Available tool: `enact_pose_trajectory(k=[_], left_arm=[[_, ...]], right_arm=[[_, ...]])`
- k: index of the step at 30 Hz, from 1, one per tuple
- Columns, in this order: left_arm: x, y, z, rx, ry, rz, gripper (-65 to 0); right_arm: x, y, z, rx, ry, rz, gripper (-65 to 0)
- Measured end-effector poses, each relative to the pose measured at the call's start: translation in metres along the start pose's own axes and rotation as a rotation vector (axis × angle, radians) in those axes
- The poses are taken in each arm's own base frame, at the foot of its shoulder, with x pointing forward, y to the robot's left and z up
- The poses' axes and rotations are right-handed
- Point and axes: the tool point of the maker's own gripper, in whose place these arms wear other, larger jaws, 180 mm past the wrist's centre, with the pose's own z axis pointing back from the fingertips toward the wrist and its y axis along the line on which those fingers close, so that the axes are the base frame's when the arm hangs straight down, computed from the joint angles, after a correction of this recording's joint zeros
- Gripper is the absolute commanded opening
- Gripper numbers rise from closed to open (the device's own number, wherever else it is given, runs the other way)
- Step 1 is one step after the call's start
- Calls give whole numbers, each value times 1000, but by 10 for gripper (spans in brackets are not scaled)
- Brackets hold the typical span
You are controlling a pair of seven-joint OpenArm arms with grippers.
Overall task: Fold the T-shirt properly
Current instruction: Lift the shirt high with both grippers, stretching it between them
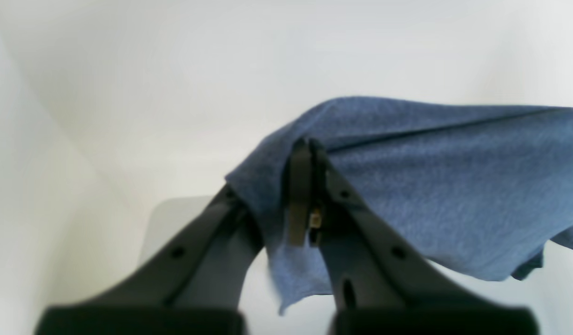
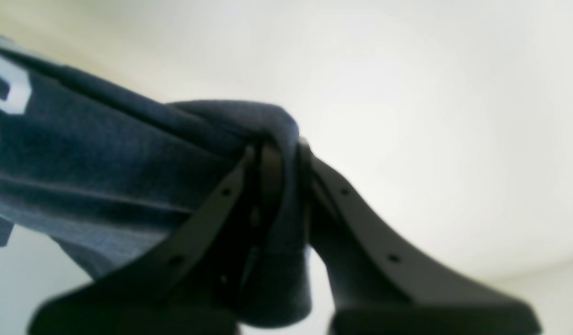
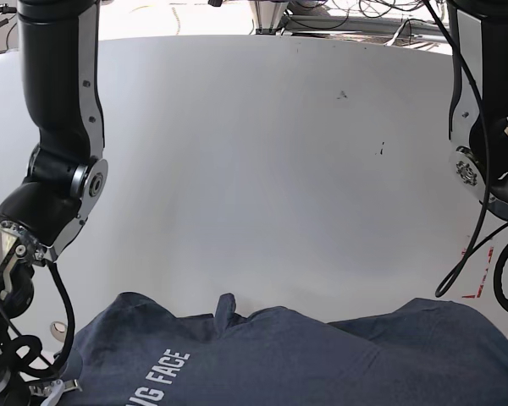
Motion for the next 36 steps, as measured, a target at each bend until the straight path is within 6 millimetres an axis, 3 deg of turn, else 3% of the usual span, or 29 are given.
enact_pose_trajectory(k=[5, 16, 30, 36], left_arm=[[19, 3, 4, 10, -42, -8, -642], [25, 5, -3, 0, -37, 20, -642], [19, 8, -5, 0, -19, 29, -642], [-14, 12, -6, 7, 65, 33, -642]], right_arm=[[23, -14, 0, 2, -32, 0, -615], [47, -21, 7, -30, -45, 46, -615], [30, -16, 1, -18, -10, 48, -615], [3, -3, -9, 12, 48, 49, -615]])
